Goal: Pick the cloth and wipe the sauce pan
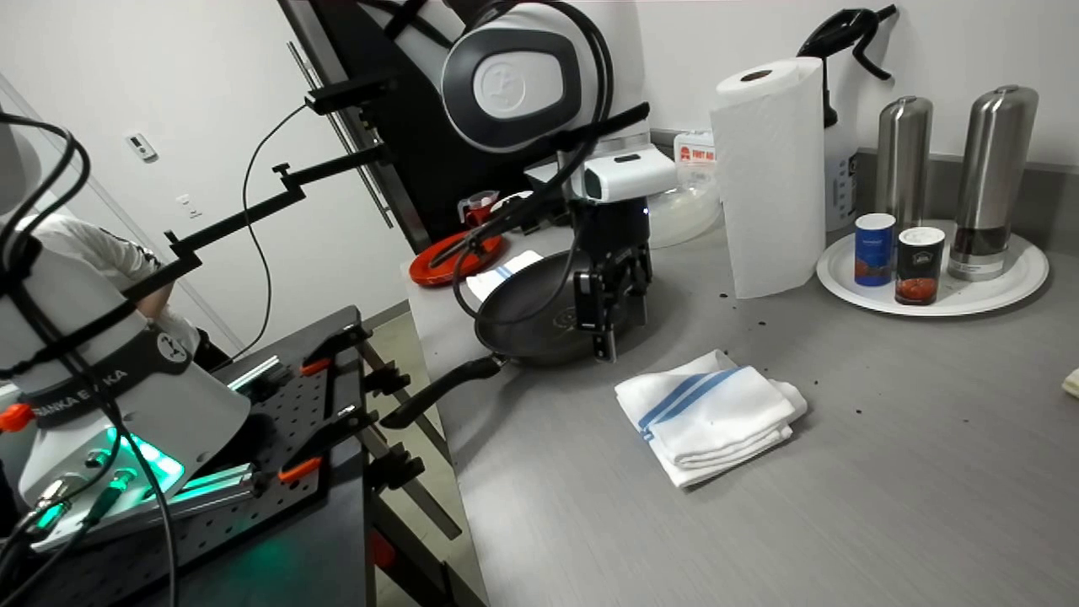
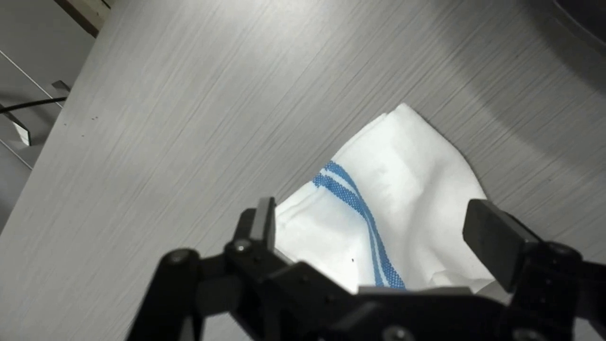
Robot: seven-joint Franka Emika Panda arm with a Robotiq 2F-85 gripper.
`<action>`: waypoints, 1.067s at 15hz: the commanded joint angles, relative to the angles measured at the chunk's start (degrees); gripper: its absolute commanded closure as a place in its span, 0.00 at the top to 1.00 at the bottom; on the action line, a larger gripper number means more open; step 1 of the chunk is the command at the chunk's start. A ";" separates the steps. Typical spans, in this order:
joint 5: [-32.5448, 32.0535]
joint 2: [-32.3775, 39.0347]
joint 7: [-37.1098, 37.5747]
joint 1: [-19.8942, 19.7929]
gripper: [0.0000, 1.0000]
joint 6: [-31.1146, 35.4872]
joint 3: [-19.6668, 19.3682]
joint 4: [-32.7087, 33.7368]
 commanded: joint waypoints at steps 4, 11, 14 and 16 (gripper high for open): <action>0.97 0.23 -0.79 0.72 1.00 -0.15 -0.49 0.28; 1.94 -0.08 -1.58 -0.01 1.00 0.75 0.33 -0.73; 5.74 1.76 -3.98 -2.87 1.00 0.51 2.93 0.79; 9.22 3.46 -6.29 -4.69 1.00 0.38 4.46 2.13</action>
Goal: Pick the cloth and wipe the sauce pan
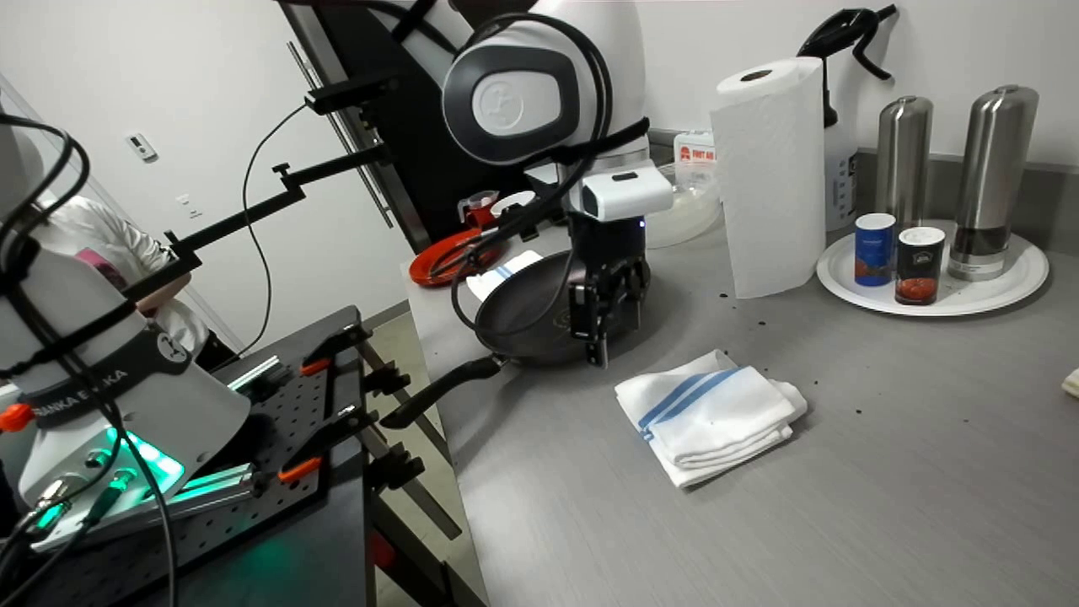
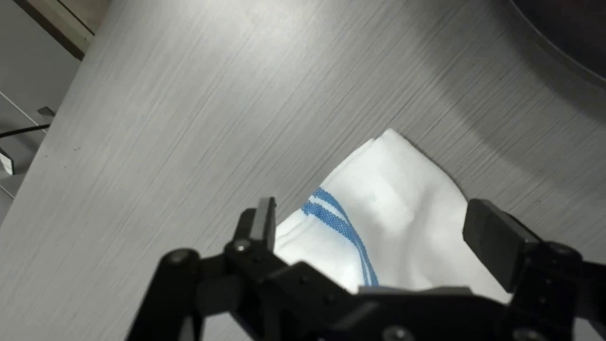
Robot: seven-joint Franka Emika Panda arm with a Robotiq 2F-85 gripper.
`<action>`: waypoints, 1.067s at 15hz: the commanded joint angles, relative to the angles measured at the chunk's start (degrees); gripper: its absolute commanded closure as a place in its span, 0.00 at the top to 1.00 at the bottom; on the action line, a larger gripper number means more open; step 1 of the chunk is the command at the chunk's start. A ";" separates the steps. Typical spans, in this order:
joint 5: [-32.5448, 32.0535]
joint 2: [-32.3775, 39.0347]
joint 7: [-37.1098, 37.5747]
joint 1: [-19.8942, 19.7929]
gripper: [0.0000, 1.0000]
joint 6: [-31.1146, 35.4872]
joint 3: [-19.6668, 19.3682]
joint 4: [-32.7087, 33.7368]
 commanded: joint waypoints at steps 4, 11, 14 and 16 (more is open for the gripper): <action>10.48 5.41 -8.84 -5.88 1.00 0.71 4.42 4.74; 15.17 12.33 -13.40 -7.85 1.00 0.94 5.25 12.78; 15.07 15.12 -13.09 -7.69 1.00 1.42 4.54 15.33; 15.03 16.59 -12.58 -7.68 1.00 2.09 3.99 16.73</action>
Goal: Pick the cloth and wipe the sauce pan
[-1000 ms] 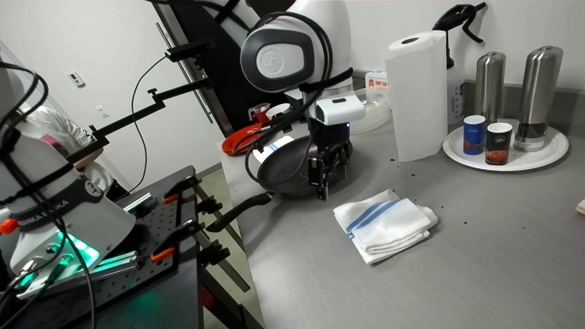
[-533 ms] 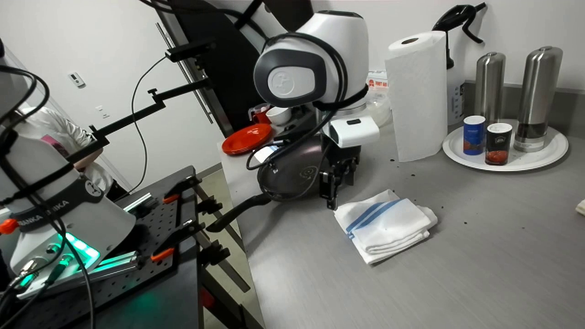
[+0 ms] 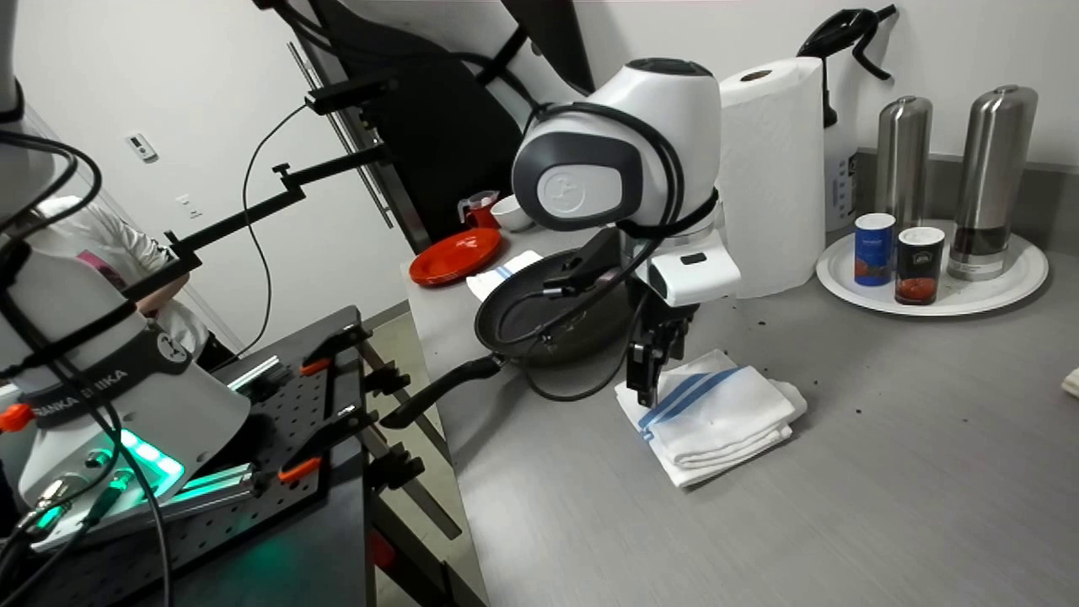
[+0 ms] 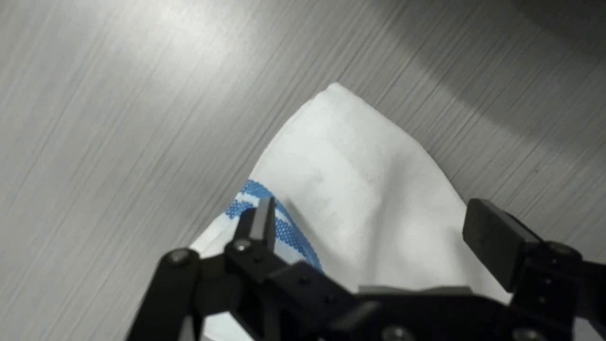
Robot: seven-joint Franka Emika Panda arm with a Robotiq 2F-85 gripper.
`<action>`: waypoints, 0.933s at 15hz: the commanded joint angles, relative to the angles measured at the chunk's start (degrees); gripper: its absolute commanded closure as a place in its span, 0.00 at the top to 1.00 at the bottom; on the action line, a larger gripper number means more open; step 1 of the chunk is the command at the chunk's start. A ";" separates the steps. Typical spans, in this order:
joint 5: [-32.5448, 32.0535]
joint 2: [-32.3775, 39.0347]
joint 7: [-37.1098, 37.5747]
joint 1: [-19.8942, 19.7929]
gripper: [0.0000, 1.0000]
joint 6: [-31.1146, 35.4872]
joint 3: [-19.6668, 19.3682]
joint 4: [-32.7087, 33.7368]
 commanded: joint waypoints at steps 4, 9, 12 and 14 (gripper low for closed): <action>1.35 5.59 -0.34 -0.05 1.00 2.31 -1.86 5.87; 1.26 7.56 -0.09 -0.10 0.74 1.92 -2.50 7.71; 1.15 7.85 0.09 0.02 0.52 1.39 -2.71 8.29; 1.13 7.83 0.20 0.06 0.36 1.29 -2.85 8.37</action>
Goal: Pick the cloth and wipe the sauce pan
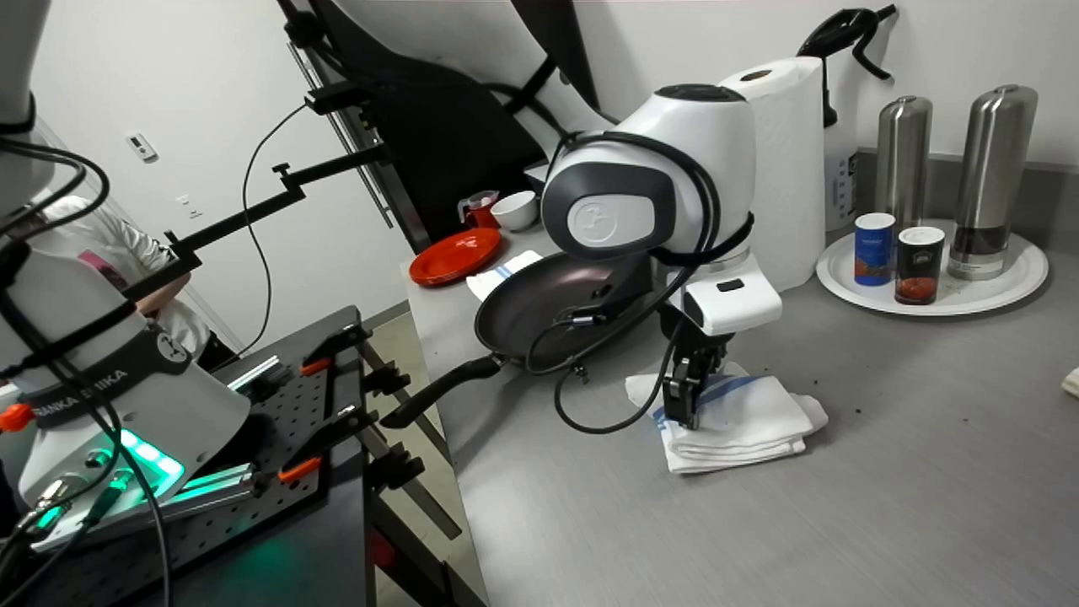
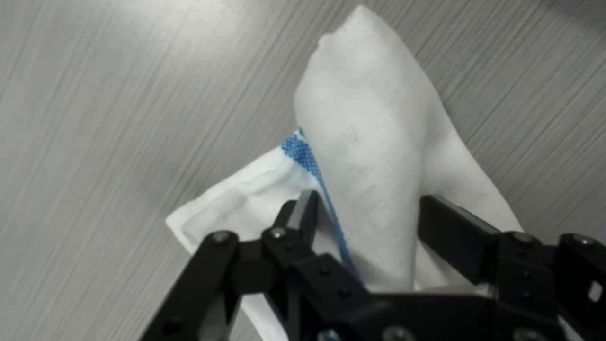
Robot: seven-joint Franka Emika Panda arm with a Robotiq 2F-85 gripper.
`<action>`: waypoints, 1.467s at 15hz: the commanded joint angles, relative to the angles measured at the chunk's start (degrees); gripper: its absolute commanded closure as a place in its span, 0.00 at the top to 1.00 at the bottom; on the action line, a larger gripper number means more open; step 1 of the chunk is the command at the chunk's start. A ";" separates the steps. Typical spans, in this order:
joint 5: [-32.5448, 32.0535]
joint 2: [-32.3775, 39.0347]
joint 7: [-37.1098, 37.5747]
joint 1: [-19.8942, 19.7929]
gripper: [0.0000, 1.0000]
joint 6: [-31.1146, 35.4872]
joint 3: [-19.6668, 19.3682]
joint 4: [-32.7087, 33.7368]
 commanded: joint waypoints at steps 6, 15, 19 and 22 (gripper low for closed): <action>1.14 1.61 0.08 0.39 0.02 -0.48 -0.51 1.73; 1.30 0.64 -0.30 0.15 0.63 -0.82 -0.27 1.03; 1.29 0.46 -0.21 0.20 0.30 -0.94 -0.34 0.93; 1.22 0.09 -0.24 0.34 0.07 -0.79 -0.37 0.63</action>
